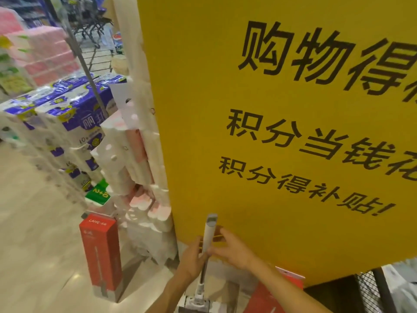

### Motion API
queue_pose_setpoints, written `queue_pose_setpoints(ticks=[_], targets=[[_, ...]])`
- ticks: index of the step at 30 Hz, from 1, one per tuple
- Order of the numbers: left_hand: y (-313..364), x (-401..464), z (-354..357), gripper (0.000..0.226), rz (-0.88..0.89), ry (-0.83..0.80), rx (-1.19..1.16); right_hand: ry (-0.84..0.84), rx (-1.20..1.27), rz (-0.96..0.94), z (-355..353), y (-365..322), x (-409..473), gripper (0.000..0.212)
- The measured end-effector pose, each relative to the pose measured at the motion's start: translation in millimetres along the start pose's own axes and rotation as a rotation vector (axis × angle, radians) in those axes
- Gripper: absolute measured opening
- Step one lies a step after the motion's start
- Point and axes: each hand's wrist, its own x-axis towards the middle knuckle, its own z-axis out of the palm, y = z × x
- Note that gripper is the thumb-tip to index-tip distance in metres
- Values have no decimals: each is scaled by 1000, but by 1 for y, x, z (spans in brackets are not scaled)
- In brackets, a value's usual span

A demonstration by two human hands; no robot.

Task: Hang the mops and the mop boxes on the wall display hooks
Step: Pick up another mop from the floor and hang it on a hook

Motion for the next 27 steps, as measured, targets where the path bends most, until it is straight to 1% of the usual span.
queue_pose_setpoints(ticks=[1,2,4,5,7,9,14,20,23,27], targets=[[-1,-5,0,63,-6,2,-8,12,29,-8,4,-2,0,39],[0,-9,0,52,-13,0,-10,23,58,-12,7,-3,1,34],[1,-18,-2,31,-19,5,-7,28,128,-19,14,-1,3,29],[2,-21,-4,28,-32,9,-10,32,156,-22,17,-2,3,29],[1,-24,-6,28,-60,14,-55,64,198,-25,23,0,2,32],[-1,-26,-9,34,-62,14,-105,113,238,-35,26,0,-1,34],[-3,-29,-16,45,-19,-5,-122,168,287,-15,29,-10,-14,33],[12,-47,-38,29,86,-50,-85,258,335,14,40,-38,-44,29],[21,-62,-52,27,152,-97,-87,356,386,-6,50,-50,-64,26],[46,-90,-65,26,271,-183,-60,489,455,5,66,-66,-103,29]])
